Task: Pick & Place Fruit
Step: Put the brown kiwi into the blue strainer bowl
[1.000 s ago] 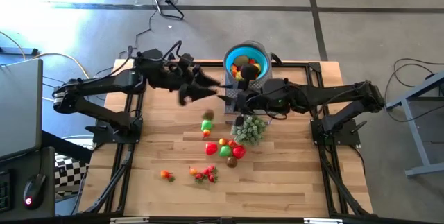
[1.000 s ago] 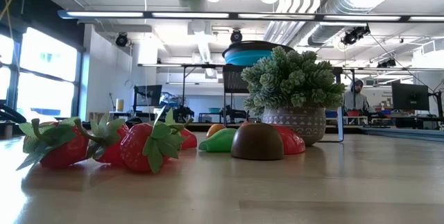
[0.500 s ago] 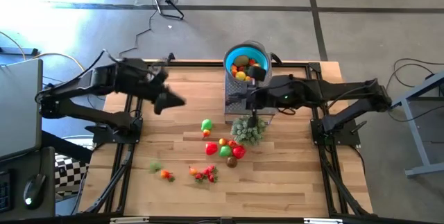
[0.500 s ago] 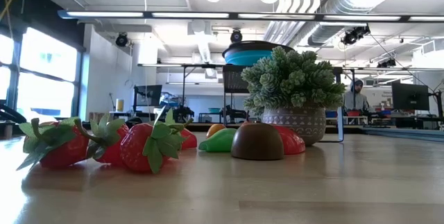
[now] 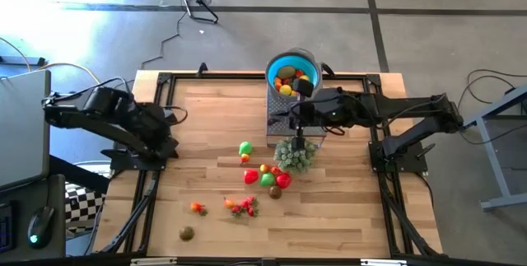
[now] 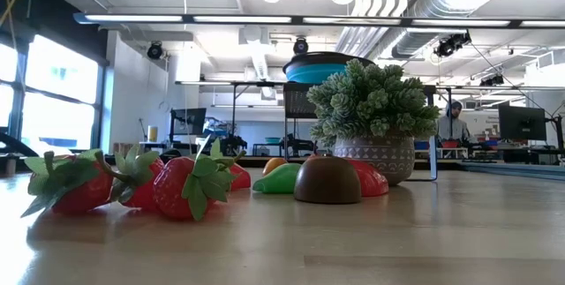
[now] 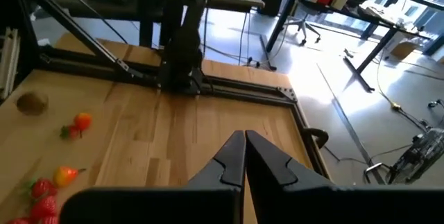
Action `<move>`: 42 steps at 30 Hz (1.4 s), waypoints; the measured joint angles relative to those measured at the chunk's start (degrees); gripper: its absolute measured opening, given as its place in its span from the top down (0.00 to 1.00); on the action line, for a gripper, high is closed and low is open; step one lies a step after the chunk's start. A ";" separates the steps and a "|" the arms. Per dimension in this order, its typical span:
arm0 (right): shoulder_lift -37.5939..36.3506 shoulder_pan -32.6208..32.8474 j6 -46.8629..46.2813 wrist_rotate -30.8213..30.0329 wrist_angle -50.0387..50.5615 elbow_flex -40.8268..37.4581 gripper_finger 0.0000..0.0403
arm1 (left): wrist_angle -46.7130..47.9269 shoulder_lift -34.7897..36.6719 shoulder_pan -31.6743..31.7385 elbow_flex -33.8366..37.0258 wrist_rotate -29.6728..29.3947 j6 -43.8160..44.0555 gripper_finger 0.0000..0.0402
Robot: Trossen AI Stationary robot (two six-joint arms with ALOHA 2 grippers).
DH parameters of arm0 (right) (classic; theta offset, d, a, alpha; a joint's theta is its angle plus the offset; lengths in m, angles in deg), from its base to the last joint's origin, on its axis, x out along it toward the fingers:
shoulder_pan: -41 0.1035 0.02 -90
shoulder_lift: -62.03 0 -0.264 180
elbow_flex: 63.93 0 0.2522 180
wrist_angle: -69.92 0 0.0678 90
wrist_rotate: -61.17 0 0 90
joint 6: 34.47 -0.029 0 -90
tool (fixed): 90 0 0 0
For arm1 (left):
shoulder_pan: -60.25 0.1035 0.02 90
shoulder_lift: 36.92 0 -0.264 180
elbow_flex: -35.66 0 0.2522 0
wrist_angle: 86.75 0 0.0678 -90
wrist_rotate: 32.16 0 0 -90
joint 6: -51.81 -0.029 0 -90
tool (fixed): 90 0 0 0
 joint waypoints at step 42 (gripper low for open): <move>-0.76 6.53 -11.59 13.98 26.55 0.00 0.99 | -85.19 -52.30 -23.74 9.75 -7.13 -8.49 1.00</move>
